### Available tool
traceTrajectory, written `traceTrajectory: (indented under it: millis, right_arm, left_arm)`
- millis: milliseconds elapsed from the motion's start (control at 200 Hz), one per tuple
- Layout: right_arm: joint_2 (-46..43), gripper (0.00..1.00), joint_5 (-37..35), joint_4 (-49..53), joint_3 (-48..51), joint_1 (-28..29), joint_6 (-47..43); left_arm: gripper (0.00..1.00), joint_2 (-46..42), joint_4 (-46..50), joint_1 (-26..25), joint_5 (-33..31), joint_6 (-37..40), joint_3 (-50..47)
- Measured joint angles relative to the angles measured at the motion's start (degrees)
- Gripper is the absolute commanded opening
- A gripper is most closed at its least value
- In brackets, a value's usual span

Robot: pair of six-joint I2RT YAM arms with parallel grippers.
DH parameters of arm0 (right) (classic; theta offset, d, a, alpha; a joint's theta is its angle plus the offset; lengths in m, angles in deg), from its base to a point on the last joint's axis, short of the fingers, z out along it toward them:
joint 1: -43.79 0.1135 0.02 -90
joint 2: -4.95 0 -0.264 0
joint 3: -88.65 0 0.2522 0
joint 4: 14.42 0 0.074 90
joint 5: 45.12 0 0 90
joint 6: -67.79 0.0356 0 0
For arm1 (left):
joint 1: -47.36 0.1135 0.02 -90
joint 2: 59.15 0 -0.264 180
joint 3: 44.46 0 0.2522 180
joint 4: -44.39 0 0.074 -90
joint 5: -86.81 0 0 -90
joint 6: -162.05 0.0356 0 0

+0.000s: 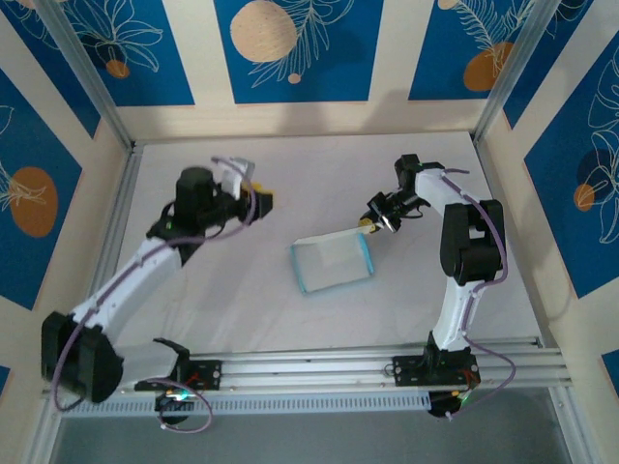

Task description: Fold the paper box

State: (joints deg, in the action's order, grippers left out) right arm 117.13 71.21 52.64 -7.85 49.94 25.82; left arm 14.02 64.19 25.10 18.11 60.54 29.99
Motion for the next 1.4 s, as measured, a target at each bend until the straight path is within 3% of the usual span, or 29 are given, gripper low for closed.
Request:
traceTrajectory:
  millis: [120,290,455,750,1396]
  right_arm:
    - [-0.4,0.03,-0.9,0.2,0.0,0.0,0.0]
    - [-1.4,0.03,-1.9,0.3,0.0,0.2,0.0]
    - [-2.2,0.03,-2.7,0.3,-0.1,0.7,0.0]
    - [-2.3,0.03,-3.5,0.3,-0.1,1.6,0.3]
    - [-2.3,0.02,-3.9,0.0,-0.2,2.8,1.7]
  left_arm:
    - [0.47,10.1,11.8,0.4,0.1,-12.7,12.3]
    - [0.5,11.3,20.4,0.5,1.9,-32.0,5.3]
    - [0.54,11.7,24.0,-0.2,4.0,-43.6,3.7]
    - [0.54,16.9,18.0,-2.4,6.3,-54.4,1.4]
    - [0.54,18.5,10.7,-9.5,6.8,-65.0,-1.4]
